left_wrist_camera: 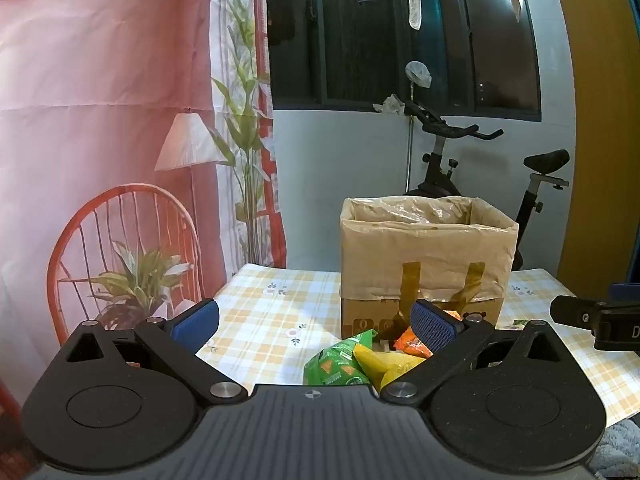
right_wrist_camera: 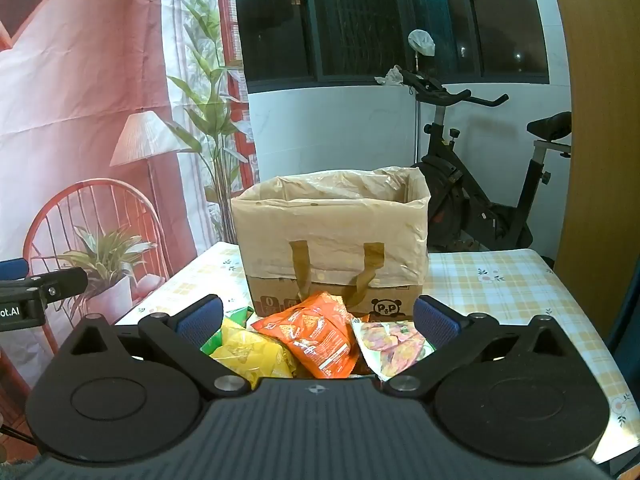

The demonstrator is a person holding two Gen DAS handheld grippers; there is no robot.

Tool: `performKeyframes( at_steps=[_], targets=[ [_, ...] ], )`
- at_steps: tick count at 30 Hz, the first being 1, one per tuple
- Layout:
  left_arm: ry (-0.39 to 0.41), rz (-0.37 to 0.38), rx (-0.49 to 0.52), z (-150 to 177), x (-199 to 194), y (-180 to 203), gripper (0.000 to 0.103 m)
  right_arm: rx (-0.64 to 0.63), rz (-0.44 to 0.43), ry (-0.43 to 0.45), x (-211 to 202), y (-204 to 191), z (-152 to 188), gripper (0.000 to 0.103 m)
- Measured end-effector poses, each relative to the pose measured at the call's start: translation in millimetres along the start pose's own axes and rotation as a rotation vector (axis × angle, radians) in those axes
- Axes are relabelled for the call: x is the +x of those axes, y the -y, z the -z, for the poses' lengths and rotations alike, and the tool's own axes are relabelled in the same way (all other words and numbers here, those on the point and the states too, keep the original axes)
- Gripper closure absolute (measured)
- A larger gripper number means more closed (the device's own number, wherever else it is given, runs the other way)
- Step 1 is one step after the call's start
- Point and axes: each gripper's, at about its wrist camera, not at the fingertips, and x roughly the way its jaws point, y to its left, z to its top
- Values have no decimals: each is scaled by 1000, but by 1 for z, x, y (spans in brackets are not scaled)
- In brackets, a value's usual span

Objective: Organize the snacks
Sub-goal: 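Move both grippers toward the snack pile in front of the paper bag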

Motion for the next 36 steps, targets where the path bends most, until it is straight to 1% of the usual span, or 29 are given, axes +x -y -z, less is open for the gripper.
performKeyframes(
  at_steps=[11,27,36],
  targets=[
    [-13,5,-9,8,1,-4,0,1,0,-1,1,-1,2,0],
    [-29,4,-23,7,5,-2,0,3,-1,-5,3,-3,7,0],
    [-12,-1,-13,7,5,-2,0,5,-1,-9,3,-3,7,0]
  ],
)
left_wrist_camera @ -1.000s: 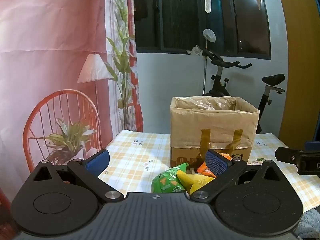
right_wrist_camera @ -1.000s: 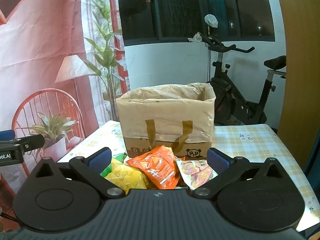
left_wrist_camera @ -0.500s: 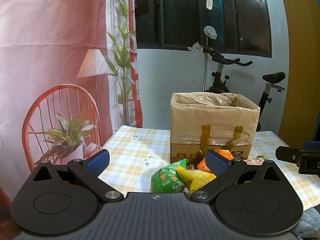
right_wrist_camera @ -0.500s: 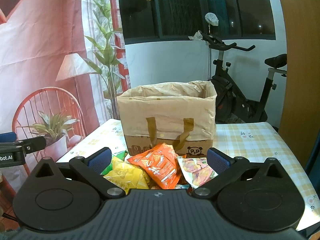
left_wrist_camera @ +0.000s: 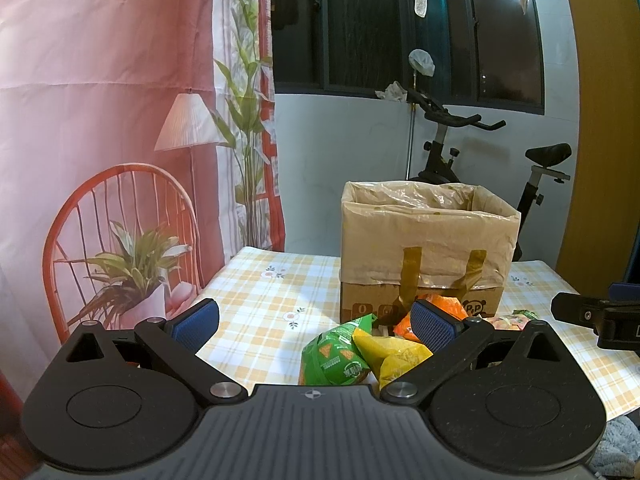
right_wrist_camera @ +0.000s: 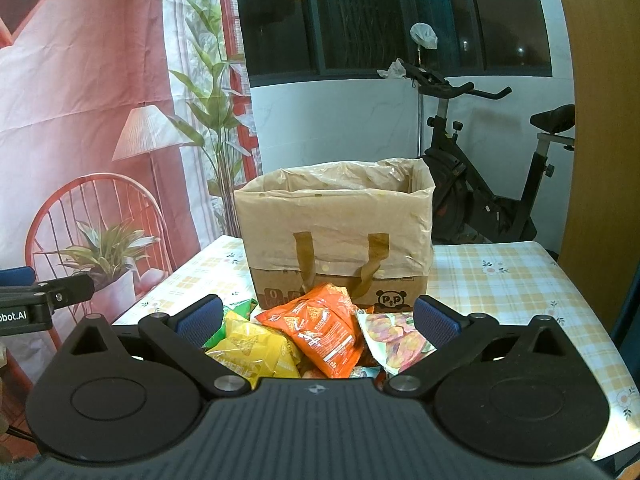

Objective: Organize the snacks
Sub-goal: 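Move both grippers toward the snack pile in front of the paper bag, then grasp the green chip bag with the left gripper while the right gripper grasps the pink cracker bag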

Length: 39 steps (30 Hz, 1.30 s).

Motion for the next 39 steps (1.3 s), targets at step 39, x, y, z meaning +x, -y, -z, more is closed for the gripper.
performKeyframes(
  at_steps=[39],
  targets=[
    [9,-71,38,-4,100,-32,1,-65,107,-119,85,60,29,2]
  ],
)
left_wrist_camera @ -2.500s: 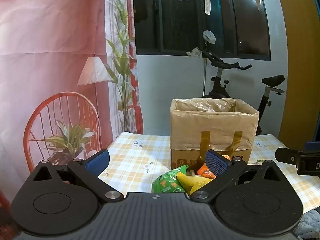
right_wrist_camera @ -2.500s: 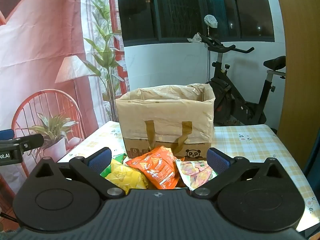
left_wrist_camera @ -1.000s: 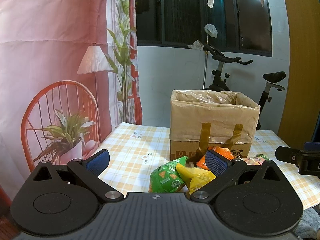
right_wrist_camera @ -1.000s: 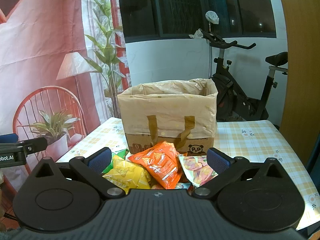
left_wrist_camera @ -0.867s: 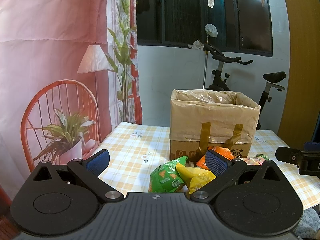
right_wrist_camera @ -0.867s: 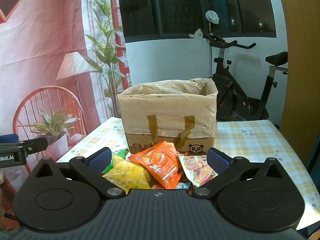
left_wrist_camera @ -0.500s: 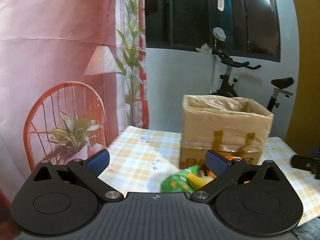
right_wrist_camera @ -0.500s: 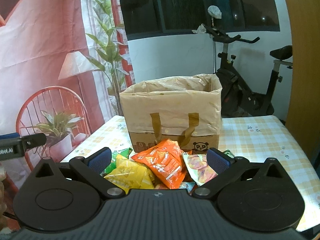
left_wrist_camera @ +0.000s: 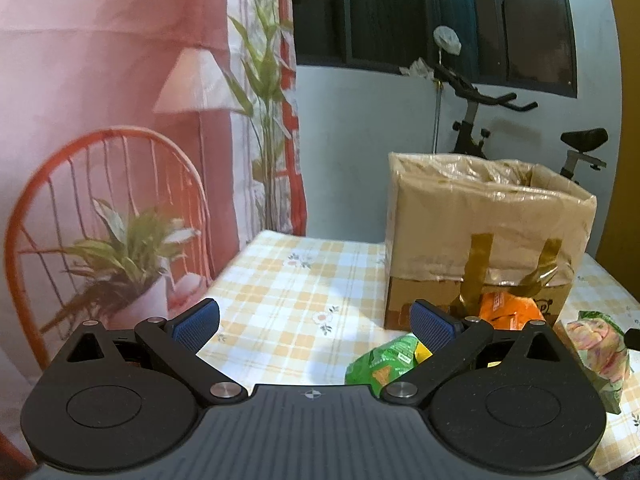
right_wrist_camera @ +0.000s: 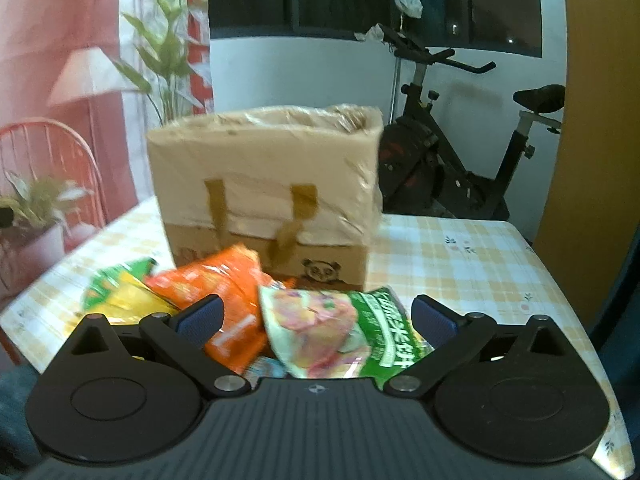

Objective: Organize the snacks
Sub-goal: 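Grasp the green chip bag with the left gripper while the right gripper grasps the pink cracker bag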

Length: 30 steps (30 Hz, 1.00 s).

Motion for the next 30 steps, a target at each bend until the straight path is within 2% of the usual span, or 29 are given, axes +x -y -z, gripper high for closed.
performKeyframes(
  at_steps=[2,7,11,16,22,26,30],
  targets=[
    [-9,26,-50,4,10,0,1,-19,-8,-9,11,5,5,1],
    [-44,49,-70,14,27,-1,1,-137,-17,-42,36,0,15,1],
    [-62,55,-66,23,39,-3,1,-242,19,-81,57,-13,27,0],
    [-78,68,-87,34,52,-13,4,-325,107,-117,87,-16,34,0],
    [-137,118,-182,47,70,-24,6,-322,152,-167,117,-7,38,0],
    [-167,161,-230,50,81,-21,7,-295,154,-128,120,-7,44,1],
    [-164,221,-267,45,89,-9,7,-312,161,-87,114,-14,51,9]
  ],
)
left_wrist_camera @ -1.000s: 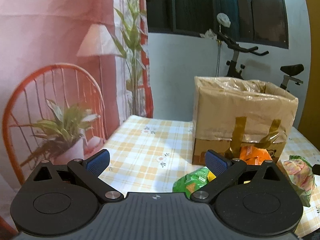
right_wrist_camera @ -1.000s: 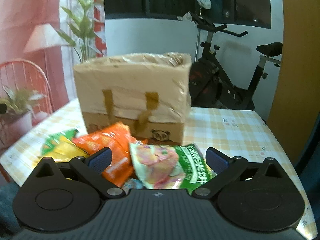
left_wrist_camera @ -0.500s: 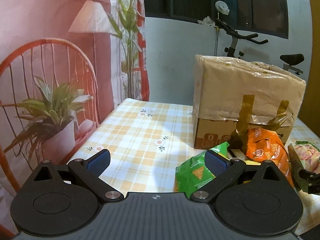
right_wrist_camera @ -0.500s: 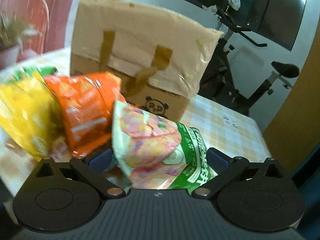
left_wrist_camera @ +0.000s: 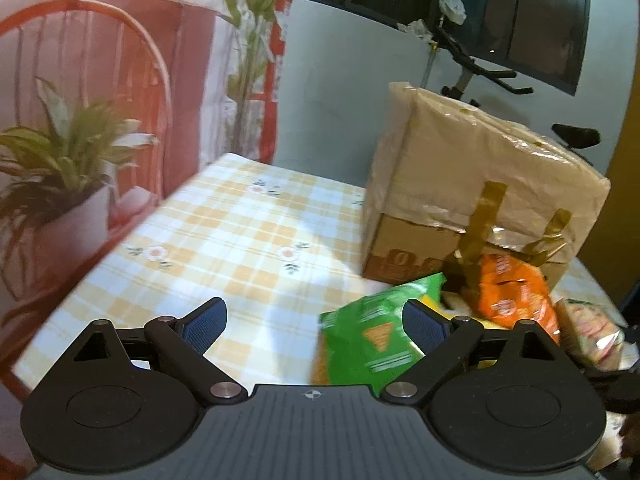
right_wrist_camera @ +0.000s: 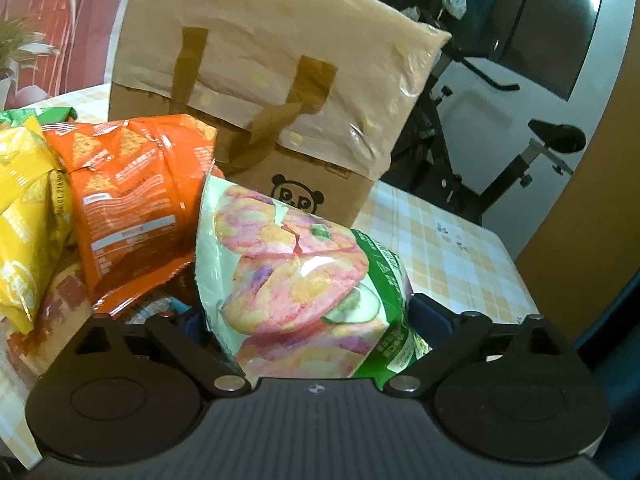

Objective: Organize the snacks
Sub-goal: 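Grasp the green chip bag with the left gripper while the right gripper grasps the pink cracker bag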

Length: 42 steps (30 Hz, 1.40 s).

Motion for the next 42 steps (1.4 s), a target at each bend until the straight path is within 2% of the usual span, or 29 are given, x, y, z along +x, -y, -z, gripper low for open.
performKeyframes(
  at_steps=[6,13,24,32,37,40,42],
  targets=[
    [-25,60,3,2,17,20,7,-1,10,53,-4,-4,8,11],
    [-71,-10,-1,12,29,17,9,17,13,115,-6,-4,17,11],
    [-141,45,-52,20,55,14,8,44,9,166,-7,-4,25,11],
    [-152,118,-134,31,71,8,6,45,-1,178,-7,-3,28,11],
    [-188,142,-113,42,69,16,9,41,1,179,-7,-4,28,11],
    [-169,144,-79,47,62,18,13,41,1,179,-7,-4,29,11],
    [-147,105,-55,45,56,20,16,40,1,179,-7,-5,29,11]
  ],
)
